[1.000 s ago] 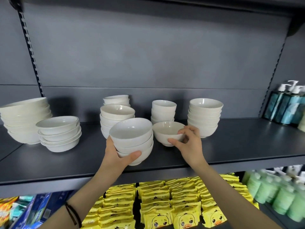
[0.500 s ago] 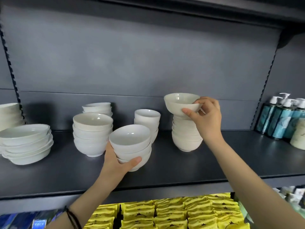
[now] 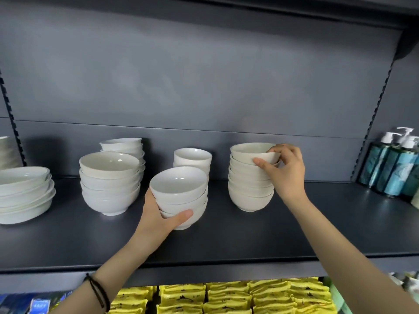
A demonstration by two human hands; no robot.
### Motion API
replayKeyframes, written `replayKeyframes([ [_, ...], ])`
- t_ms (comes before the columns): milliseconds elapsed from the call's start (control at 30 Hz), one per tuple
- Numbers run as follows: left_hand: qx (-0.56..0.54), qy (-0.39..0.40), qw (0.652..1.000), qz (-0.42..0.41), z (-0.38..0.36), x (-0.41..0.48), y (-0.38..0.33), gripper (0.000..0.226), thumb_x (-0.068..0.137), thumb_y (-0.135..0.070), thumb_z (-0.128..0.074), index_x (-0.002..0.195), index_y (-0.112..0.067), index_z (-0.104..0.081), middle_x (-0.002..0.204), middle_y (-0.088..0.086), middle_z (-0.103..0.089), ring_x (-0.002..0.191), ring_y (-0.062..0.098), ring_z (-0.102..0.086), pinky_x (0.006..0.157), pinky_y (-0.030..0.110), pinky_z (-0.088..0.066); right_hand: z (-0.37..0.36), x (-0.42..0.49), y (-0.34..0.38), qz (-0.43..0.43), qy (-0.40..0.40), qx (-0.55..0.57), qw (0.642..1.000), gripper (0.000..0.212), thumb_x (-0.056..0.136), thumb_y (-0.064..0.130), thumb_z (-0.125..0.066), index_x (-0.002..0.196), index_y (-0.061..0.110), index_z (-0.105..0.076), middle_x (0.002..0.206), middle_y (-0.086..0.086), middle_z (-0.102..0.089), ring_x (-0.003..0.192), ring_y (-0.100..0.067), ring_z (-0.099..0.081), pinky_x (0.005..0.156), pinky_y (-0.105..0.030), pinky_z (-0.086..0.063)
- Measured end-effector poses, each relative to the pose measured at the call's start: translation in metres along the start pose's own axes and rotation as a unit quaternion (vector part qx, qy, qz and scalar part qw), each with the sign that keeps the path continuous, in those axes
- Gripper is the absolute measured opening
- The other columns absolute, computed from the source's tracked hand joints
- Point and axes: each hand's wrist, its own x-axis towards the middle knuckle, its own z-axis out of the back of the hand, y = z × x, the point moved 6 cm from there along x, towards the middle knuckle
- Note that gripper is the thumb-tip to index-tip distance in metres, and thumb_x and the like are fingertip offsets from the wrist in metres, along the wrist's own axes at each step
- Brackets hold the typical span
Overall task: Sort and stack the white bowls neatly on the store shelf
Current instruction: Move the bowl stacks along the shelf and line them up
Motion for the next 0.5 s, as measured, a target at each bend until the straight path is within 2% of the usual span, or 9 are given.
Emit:
replayKeyframes([
  [100, 0.005, 0.006, 1.000, -0.006, -0.001, 0.001, -0.002, 0.084, 0.067, -0.009, -0.084, 0.124, -0.040, -0.031, 0.123, -0.021, -0.048, 0.103, -0.021, -0.050, 0.076, 0.000, -0.043, 0.001, -0.007, -0.001, 0.004, 0.000, -0.004, 1.000, 0.032, 0.073, 0.030, -0.083, 0.096, 0.017, -0.066, 0.116, 0.003, -0.054, 0.099, -0.003, -0.049, 0.083, -0.002, -0.036],
  [133, 0.005, 0.008, 1.000, -0.004, -0.001, 0.001, -0.001, 0.083, 0.067, -0.009, -0.083, 0.124, -0.040, -0.030, 0.123, -0.021, -0.048, 0.103, -0.021, -0.050, 0.076, 0.000, -0.043, 0.001, -0.009, -0.002, 0.004, -0.001, -0.013, 1.000, 0.032, 0.074, 0.032, -0.082, 0.097, 0.018, -0.066, 0.116, 0.004, -0.054, 0.100, -0.003, -0.049, 0.089, -0.009, -0.040],
  [167, 0.003, 0.008, 1.000, 0.000, -0.001, 0.001, 0.000, 0.084, 0.066, -0.011, -0.083, 0.125, -0.040, -0.030, 0.124, -0.021, -0.048, 0.104, -0.021, -0.050, 0.076, 0.000, -0.043, 0.001, -0.012, -0.003, 0.001, -0.005, -0.022, 1.000, 0.032, 0.074, 0.035, -0.081, 0.098, 0.018, -0.066, 0.118, 0.005, -0.054, 0.102, -0.003, -0.049, 0.096, -0.022, -0.044],
  [233, -0.001, 0.013, 1.000, 0.010, 0.001, 0.001, 0.002, 0.088, 0.065, -0.013, -0.084, 0.130, -0.037, -0.029, 0.125, -0.020, -0.048, 0.104, -0.021, -0.050, 0.077, 0.001, -0.043, 0.003, -0.021, 0.001, 0.018, -0.044, -0.050, 0.998, 0.030, 0.079, 0.037, -0.075, 0.102, 0.018, -0.068, 0.127, 0.001, -0.053, 0.118, -0.012, -0.049, 0.103, -0.048, -0.041],
  [267, -0.005, 0.015, 1.000, 0.014, 0.002, 0.002, 0.004, 0.092, 0.064, -0.016, -0.087, 0.133, -0.034, -0.028, 0.126, -0.019, -0.048, 0.105, -0.020, -0.050, 0.076, 0.001, -0.044, 0.004, -0.028, 0.009, 0.053, -0.075, -0.060, 0.994, 0.028, 0.083, 0.035, -0.069, 0.104, 0.017, -0.068, 0.130, -0.003, -0.052, 0.128, -0.020, -0.045, 0.105, -0.053, -0.038],
  [333, -0.017, 0.019, 0.999, 0.033, 0.003, 0.003, 0.007, 0.108, 0.055, -0.028, -0.092, 0.140, -0.029, -0.026, 0.128, -0.018, -0.049, 0.109, -0.012, -0.052, 0.075, 0.002, -0.046, 0.004, -0.046, 0.032, 0.155, -0.109, -0.033, 0.981, 0.022, 0.087, 0.022, -0.060, 0.103, 0.010, -0.068, 0.127, -0.006, -0.053, 0.132, -0.025, -0.044, 0.104, -0.048, -0.038],
  [400, -0.025, 0.019, 0.998, 0.058, 0.006, 0.005, 0.014, 0.117, 0.047, -0.037, -0.094, 0.143, -0.026, -0.028, 0.130, -0.013, -0.052, 0.114, 0.001, -0.054, 0.076, 0.007, -0.050, -0.007, -0.066, 0.056, 0.209, -0.064, 0.044, 0.975, 0.017, 0.087, 0.013, -0.056, 0.100, 0.009, -0.067, 0.115, -0.003, -0.056, 0.115, -0.012, -0.053, 0.097, -0.030, -0.043],
  [433, -0.022, 0.023, 0.997, 0.065, 0.007, 0.007, 0.018, 0.116, 0.047, -0.039, -0.094, 0.143, -0.025, -0.031, 0.130, -0.010, -0.054, 0.116, 0.007, -0.055, 0.079, 0.012, -0.053, -0.019, -0.073, 0.063, 0.193, -0.012, 0.081, 0.978, 0.017, 0.087, 0.012, -0.056, 0.101, 0.014, -0.065, 0.110, 0.000, -0.059, 0.107, -0.005, -0.054, 0.092, -0.022, -0.043],
  [500, -0.015, 0.042, 0.996, 0.077, 0.009, 0.010, 0.022, 0.110, 0.049, -0.043, -0.094, 0.141, -0.026, -0.036, 0.130, -0.007, -0.058, 0.118, 0.013, -0.057, 0.090, 0.028, -0.055, -0.053, -0.084, 0.066, 0.106, 0.120, 0.143, 0.977, 0.027, 0.088, 0.013, -0.061, 0.108, 0.031, -0.057, 0.111, 0.006, -0.059, 0.103, -0.001, -0.056, 0.086, -0.016, -0.044],
])
